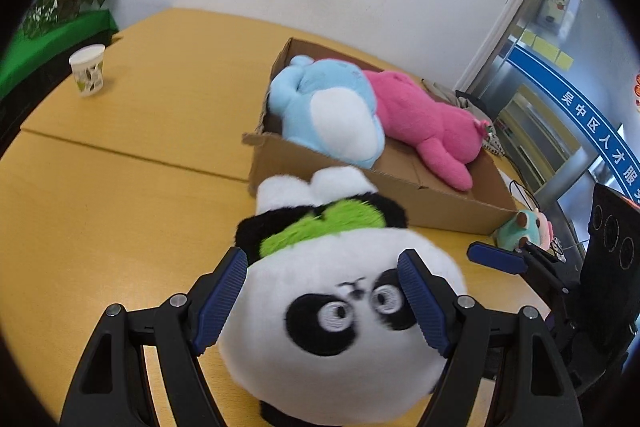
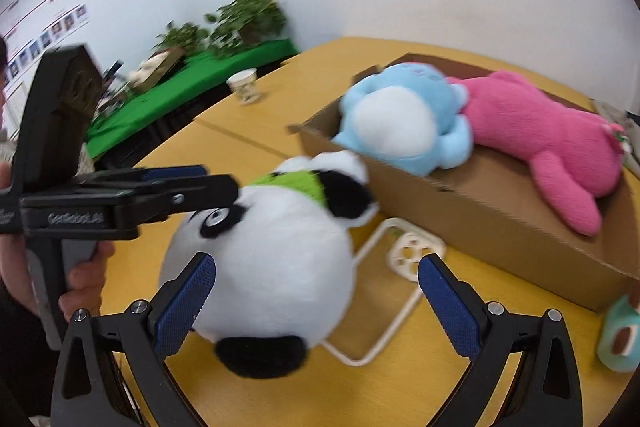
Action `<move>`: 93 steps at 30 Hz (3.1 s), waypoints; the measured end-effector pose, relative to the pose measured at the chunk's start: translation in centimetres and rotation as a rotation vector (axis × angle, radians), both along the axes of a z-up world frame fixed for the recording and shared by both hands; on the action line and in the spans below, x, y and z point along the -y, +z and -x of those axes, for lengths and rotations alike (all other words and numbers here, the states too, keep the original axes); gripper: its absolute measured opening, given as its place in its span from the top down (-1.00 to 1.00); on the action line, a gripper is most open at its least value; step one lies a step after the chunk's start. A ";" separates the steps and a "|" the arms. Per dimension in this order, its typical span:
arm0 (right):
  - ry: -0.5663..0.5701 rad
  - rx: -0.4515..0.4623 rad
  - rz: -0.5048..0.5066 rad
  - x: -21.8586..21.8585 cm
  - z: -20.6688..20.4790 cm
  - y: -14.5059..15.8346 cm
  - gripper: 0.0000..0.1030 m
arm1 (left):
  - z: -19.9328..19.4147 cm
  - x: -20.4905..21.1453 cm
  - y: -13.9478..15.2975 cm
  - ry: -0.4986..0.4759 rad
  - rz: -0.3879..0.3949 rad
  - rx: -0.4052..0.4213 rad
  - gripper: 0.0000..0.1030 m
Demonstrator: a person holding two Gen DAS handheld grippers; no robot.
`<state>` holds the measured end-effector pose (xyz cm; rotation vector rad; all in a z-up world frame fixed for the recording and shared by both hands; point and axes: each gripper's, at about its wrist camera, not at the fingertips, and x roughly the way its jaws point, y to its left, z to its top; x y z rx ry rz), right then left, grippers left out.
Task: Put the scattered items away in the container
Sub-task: 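Close the left gripper on the panda plush's head and lift it, then carry the panda plush over the box and lower it beside the cat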
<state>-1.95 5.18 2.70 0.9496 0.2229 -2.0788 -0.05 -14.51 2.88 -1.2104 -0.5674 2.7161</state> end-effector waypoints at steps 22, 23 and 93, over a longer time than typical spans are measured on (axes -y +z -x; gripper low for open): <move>0.044 0.249 0.102 -3.4 3.5 -3.7 -1.00 | -0.1 5.8 -7.1 -0.111 -0.542 0.044 -0.52; 0.046 0.258 0.106 -3.5 3.6 -3.8 -1.00 | 0.1 5.8 -7.7 -0.121 -0.587 0.049 -0.52; -0.088 0.165 0.421 -12.9 19.7 -3.2 -0.64 | 26.9 -8.1 -1.1 -0.482 -0.266 0.081 -0.33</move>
